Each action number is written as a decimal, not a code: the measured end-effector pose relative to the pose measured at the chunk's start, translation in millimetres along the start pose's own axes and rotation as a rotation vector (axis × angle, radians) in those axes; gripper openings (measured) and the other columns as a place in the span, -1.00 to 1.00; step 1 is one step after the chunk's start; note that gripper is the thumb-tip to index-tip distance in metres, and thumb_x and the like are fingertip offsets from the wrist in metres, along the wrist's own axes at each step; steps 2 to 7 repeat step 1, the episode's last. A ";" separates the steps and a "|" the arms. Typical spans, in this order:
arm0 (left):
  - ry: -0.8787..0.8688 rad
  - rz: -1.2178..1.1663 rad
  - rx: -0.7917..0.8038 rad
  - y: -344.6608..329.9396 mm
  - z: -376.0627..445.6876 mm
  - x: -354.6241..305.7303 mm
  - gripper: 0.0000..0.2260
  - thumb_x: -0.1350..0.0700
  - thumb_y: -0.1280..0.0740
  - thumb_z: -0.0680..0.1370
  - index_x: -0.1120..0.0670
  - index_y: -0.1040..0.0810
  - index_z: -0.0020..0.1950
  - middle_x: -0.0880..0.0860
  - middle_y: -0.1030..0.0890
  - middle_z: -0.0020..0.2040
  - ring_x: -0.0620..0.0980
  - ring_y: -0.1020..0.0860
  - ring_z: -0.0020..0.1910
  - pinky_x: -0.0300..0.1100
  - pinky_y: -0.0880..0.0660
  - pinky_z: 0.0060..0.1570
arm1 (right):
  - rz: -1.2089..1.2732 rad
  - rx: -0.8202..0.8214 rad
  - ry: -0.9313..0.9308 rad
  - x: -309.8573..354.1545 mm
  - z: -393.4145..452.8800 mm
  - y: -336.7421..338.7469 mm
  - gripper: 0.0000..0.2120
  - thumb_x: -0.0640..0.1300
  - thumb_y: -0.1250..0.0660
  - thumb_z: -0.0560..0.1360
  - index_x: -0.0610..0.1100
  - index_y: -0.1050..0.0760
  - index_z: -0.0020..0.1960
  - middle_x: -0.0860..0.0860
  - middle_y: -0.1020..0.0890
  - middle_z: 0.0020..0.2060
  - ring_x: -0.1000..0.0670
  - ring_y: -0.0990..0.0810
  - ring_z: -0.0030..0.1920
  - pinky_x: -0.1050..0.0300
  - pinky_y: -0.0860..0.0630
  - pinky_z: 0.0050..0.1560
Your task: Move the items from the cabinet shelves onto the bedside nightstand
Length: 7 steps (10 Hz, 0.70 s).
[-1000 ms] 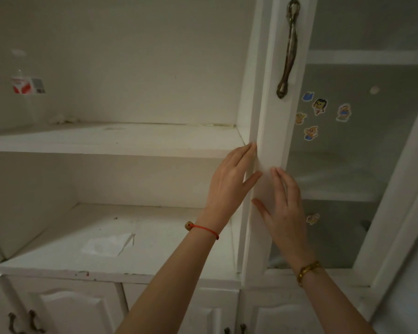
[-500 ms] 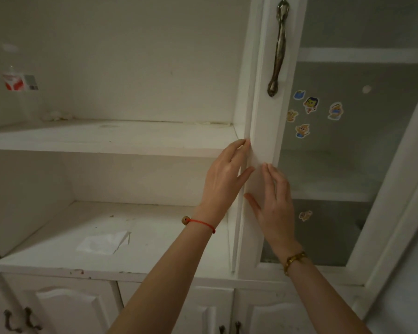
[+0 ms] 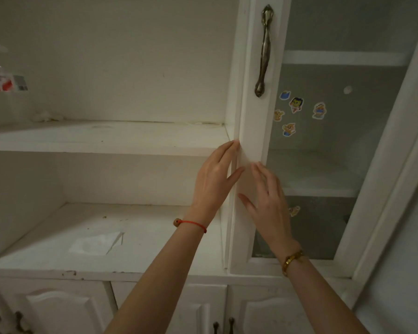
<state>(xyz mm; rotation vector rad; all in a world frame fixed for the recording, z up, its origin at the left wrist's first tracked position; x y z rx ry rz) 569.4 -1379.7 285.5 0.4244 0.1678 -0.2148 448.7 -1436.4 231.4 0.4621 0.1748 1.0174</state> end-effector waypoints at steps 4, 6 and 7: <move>-0.011 0.032 -0.012 6.8 -10.1 -5.0 -0.53 0.05 -0.38 0.58 0.15 -0.43 0.45 0.06 -0.51 0.38 -0.04 -0.48 0.35 -0.31 -0.36 0.34 | 0.073 0.043 -0.057 -3.6 -7.3 13.6 -0.36 -0.05 -0.38 0.53 -0.21 -0.23 0.51 -0.09 -0.35 0.43 -0.04 -0.32 0.43 0.06 -0.29 0.45; -0.011 0.032 -0.012 6.8 -10.1 -5.0 -0.53 0.05 -0.38 0.58 0.15 -0.43 0.45 0.06 -0.51 0.38 -0.04 -0.48 0.35 -0.31 -0.36 0.34 | 0.073 0.043 -0.057 -3.6 -7.3 13.6 -0.36 -0.05 -0.38 0.53 -0.21 -0.23 0.51 -0.09 -0.35 0.43 -0.04 -0.32 0.43 0.06 -0.29 0.45; -0.011 0.032 -0.012 6.8 -10.1 -5.0 -0.53 0.05 -0.38 0.58 0.15 -0.43 0.45 0.06 -0.51 0.38 -0.04 -0.48 0.35 -0.31 -0.36 0.34 | 0.073 0.043 -0.057 -3.6 -7.3 13.6 -0.36 -0.05 -0.38 0.53 -0.21 -0.23 0.51 -0.09 -0.35 0.43 -0.04 -0.32 0.43 0.06 -0.29 0.45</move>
Point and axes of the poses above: each hand's wrist, its own z-axis towards the middle knuckle, its own y-axis out of the back of the hand, x = y × z, the point moved 7 cm from there along z, towards the middle knuckle
